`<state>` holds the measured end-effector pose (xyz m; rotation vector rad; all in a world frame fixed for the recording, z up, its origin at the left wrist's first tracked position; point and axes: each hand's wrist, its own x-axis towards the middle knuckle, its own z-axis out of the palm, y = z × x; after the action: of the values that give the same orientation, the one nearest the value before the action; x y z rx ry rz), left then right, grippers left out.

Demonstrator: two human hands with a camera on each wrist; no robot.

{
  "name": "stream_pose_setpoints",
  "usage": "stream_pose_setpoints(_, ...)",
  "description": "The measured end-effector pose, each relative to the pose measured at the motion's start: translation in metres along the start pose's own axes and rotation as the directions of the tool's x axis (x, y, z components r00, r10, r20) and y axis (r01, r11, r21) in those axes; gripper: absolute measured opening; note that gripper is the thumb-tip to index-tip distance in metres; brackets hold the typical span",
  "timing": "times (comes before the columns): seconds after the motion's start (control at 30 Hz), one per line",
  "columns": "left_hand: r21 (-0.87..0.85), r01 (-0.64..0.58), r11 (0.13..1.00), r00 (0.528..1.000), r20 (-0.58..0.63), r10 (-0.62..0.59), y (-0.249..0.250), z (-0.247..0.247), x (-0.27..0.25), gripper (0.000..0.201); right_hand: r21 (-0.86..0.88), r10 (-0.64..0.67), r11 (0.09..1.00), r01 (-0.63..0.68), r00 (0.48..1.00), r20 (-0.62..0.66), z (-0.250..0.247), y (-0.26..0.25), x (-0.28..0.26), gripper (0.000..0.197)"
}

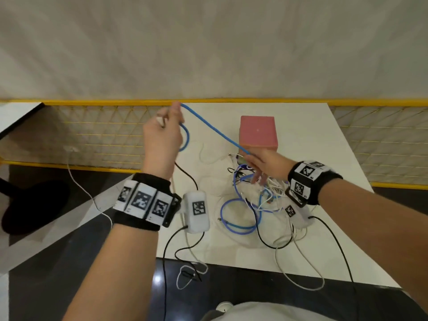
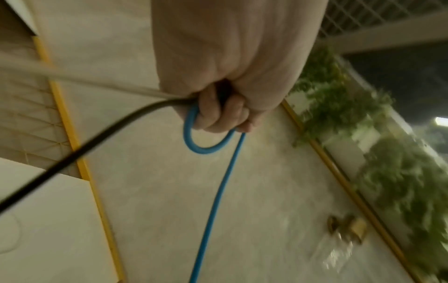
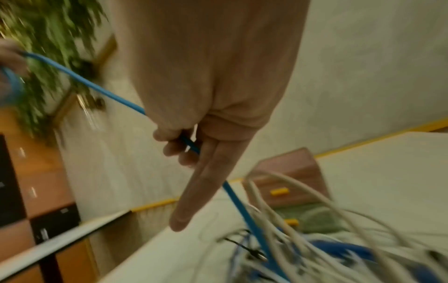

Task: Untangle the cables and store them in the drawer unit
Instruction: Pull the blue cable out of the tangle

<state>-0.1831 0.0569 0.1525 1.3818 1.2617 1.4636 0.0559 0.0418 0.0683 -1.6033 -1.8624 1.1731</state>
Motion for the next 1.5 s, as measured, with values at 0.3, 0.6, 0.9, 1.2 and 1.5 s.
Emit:
stream_pose_setpoints(0.3, 0.393, -0.287, 0.873, 0.913, 0.389, 0.125, -0.026, 0.023, -0.019, 0.056, -0.199, -0.127, 0.972, 0.126, 0.992, 0.008, -0.009, -0.031, -0.009, 0.03)
stream_pose_setpoints(0.6, 0.335, -0.237, 0.912, 0.966, 0.185, 0.183, -0.012, 0.033, -0.015, 0.031, -0.124, -0.113, 0.987, 0.103, 0.99, -0.08, -0.01, -0.012, -0.002, 0.023)
stream_pose_setpoints(0.9, 0.495, -0.291, 0.819, 0.955, 0.197, 0.22, -0.021, 0.016, -0.02, 0.059, -0.268, -0.139, 0.96, 0.087, 0.973, -0.184, -0.011, 0.002, -0.002, 0.026)
stream_pose_setpoints(1.2, 0.447, -0.265, 0.854, 0.872, 0.49, 0.014, -0.034, 0.058, -0.028, 0.025, -0.498, -0.453, 0.83, 0.252, 0.824, -0.34, -0.019, -0.047, -0.009, 0.015)
stream_pose_setpoints(1.5, 0.193, -0.29, 0.937, 0.953, 0.15, 0.264, -0.001, 0.042, -0.022, 0.026, -0.255, 0.014, 0.964, -0.073, 0.974, -0.226, 0.003, 0.018, -0.001, 0.026)
